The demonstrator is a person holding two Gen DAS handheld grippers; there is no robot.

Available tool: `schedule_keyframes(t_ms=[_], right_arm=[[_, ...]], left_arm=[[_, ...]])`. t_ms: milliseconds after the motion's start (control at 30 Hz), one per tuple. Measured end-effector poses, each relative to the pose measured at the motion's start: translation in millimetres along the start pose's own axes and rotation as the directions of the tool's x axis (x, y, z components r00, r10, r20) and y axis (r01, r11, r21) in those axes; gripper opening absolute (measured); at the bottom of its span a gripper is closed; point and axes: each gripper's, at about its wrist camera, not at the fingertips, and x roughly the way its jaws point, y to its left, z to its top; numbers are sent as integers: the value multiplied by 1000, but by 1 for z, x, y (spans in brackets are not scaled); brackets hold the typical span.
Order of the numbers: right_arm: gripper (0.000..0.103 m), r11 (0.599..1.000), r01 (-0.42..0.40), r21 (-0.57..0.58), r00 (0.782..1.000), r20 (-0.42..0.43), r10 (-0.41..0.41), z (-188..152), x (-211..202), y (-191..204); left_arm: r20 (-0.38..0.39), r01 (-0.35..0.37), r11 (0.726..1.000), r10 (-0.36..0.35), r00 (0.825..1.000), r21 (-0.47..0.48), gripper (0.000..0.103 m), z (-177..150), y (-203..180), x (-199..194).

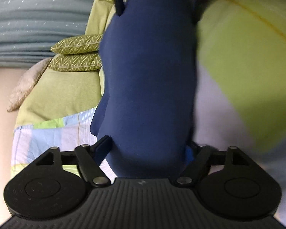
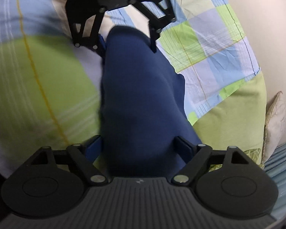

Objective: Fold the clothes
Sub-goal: 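Grasp both ends of the navy garment with both grippers and fold it in half, then open both grippers and lay the folded garment on the checked sheet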

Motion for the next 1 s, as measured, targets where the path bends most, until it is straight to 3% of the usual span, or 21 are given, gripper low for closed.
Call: schedule_keyframes(t_ms=[67, 133, 233, 367, 500, 600, 700, 800, 867, 1000], right_arm=[[77, 1000, -10, -9, 1000, 18, 10, -5, 10, -4], [55, 999, -39, 3, 998, 40, 39, -9, 16, -10], [39, 994, -99, 42, 993, 67, 96, -11, 14, -26], [37, 990, -130, 48, 985, 120, 123, -4, -13, -53], [36, 982, -187, -7, 955, 233, 183, 17, -32, -76], [36, 981, -177, -80, 921, 337, 193, 49, -24, -97], [37, 986, -108, -128, 884, 441, 154, 79, -12, -111], [39, 981, -95, -168, 836, 522, 171, 98, 1, -107], [40, 971, -119, -208, 820, 531, 215, 99, 13, -89], [47, 933, -233, -273, 814, 470, 341, 86, 37, -46]], left_arm=[[13, 49, 999, -49, 999, -24, 69, -2, 9, 9], [12, 83, 996, -82, 997, -37, 57, -2, 14, 12], [-7, 78, 995, -79, 997, -62, 49, 2, 21, -2], [-45, 45, 986, -53, 998, -161, 49, 4, 37, -49], [-126, -13, 977, -15, 992, -212, 49, -13, 56, -93], [-232, -102, 965, 45, 972, -242, 49, -34, 79, -115], [-357, -212, 941, 109, 928, -263, 49, -50, 93, -133], [-437, -258, 909, 98, 894, -326, 50, -58, 80, -144], [-475, -221, 892, 9, 880, -393, 51, -57, 47, -137], [-475, -138, 861, -131, 870, -490, 54, -48, -14, -121]])
